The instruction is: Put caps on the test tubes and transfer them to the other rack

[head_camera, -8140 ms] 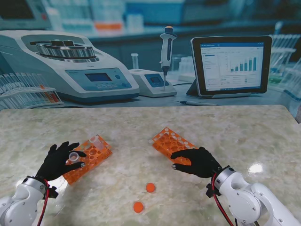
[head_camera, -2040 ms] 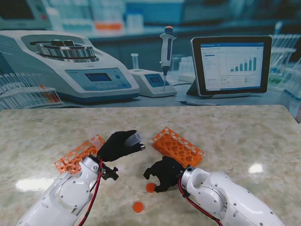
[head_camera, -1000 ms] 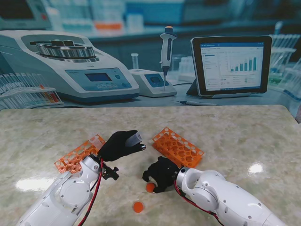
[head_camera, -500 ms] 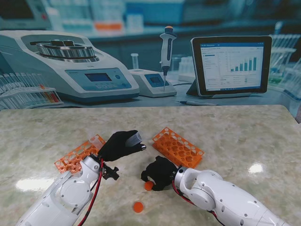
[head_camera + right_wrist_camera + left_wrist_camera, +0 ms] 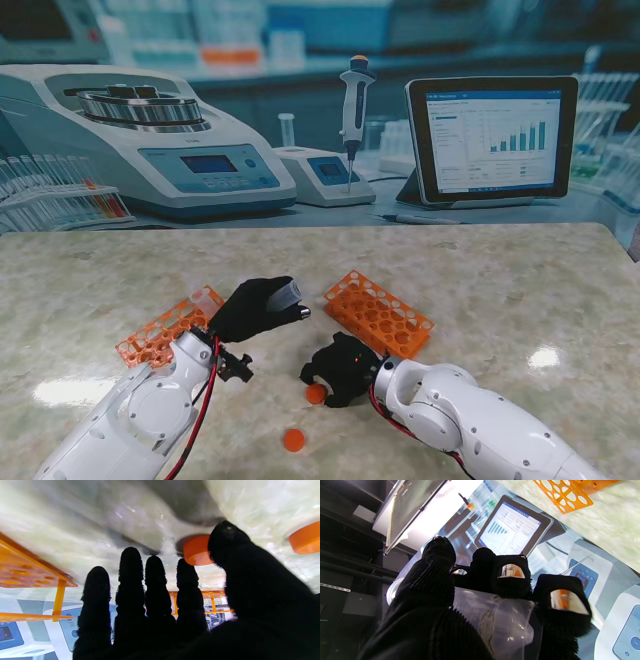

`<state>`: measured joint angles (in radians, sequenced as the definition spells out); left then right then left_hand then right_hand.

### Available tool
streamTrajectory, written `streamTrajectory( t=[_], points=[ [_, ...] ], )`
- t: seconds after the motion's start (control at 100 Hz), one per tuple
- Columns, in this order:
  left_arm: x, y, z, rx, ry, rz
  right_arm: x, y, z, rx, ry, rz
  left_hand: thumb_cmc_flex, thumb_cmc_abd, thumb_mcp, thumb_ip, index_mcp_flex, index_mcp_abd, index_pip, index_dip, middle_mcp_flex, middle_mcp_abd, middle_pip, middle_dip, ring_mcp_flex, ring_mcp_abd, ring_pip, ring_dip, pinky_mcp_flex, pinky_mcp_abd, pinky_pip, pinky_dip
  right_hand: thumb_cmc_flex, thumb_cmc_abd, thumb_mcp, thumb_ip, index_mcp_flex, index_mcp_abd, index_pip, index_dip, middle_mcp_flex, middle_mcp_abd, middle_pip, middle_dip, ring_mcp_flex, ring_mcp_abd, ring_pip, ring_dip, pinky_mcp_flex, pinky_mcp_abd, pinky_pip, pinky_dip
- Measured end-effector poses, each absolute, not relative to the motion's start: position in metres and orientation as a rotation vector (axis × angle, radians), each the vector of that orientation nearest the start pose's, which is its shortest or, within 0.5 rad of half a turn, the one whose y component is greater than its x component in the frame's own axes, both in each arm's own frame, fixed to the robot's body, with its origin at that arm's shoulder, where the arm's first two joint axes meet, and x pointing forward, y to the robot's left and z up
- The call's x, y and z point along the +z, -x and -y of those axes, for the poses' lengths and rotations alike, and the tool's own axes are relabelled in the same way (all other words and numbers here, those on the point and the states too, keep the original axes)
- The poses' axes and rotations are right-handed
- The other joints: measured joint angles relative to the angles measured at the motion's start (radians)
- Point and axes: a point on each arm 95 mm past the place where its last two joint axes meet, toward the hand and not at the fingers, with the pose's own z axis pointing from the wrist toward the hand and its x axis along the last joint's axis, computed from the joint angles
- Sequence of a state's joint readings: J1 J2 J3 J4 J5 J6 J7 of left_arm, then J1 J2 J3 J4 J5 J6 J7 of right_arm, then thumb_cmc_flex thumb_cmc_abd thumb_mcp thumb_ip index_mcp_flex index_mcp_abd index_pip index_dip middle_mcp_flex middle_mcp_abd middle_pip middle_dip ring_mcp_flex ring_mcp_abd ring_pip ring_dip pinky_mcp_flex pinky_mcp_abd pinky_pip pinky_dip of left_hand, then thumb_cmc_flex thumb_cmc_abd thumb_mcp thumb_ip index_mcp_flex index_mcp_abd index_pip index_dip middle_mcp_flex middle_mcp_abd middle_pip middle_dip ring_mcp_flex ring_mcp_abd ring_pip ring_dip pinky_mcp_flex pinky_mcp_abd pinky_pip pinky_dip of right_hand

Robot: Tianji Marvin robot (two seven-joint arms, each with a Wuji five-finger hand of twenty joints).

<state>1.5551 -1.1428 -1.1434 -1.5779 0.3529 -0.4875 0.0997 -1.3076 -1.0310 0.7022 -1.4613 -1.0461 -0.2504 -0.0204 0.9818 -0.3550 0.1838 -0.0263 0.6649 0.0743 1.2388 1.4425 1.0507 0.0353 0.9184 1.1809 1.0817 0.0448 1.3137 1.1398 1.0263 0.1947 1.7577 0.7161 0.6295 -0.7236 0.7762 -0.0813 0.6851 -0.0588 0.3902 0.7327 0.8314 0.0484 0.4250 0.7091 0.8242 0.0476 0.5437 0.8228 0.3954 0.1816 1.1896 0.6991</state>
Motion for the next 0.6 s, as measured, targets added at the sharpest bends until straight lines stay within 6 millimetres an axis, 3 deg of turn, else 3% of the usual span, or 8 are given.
streamTrajectory(
  t=[0.15, 0.4, 0.6],
  points=[
    [-0.3019, -0.3801, 0.0548, -2.445, 1.42, -1.191, -0.3768, -0.3621, -0.115, 1.626, -0.726, -2.152, 0.0, 0.0, 0.0, 0.0, 0.0, 0.0, 0.0, 0.0, 0.0, 0.0, 0.0, 0.0, 0.0, 0.0, 0.0, 0.0, 0.0, 0.0, 0.0, 0.0, -0.009, 0.0, -0.002, 0.0, -0.009, 0.008, -0.025, -0.032, -0.022, 0.008, -0.09, -0.065, 0.0, 0.0, 0.0, -0.006, -0.006, 0.0, -0.001, 0.0],
    [-0.3017, -0.3801, 0.0541, -2.443, 1.421, -1.191, -0.3807, -0.3581, -0.1217, 1.673, -0.695, -2.14, 0.0, 0.0, 0.0, 0.0, 0.0, 0.0, 0.0, 0.0, 0.0, 0.0, 0.0, 0.0, 0.0, 0.0, 0.0, 0.0, 0.0, 0.0, 0.0, 0.0, -0.019, 0.0, -0.005, 0.0, -0.009, 0.008, -0.023, -0.053, -0.02, 0.008, -0.08, -0.069, 0.0, -0.001, 0.0, -0.006, -0.003, -0.011, -0.001, 0.01],
    [-0.3019, -0.38, 0.0536, -2.441, 1.423, -1.195, -0.3805, -0.3616, -0.1236, 1.679, -0.711, -2.145, 0.0, 0.0, 0.0, 0.0, 0.0, 0.0, 0.0, 0.0, 0.0, 0.0, 0.0, 0.0, 0.0, 0.0, 0.0, 0.0, 0.0, 0.0, 0.0, 0.0, -0.017, 0.0, -0.005, 0.0, 0.01, -0.027, 0.055, -0.031, 0.0, -0.003, -0.04, -0.037, 0.024, -0.015, 0.004, -0.006, 0.028, -0.011, -0.001, 0.01]
  ],
)
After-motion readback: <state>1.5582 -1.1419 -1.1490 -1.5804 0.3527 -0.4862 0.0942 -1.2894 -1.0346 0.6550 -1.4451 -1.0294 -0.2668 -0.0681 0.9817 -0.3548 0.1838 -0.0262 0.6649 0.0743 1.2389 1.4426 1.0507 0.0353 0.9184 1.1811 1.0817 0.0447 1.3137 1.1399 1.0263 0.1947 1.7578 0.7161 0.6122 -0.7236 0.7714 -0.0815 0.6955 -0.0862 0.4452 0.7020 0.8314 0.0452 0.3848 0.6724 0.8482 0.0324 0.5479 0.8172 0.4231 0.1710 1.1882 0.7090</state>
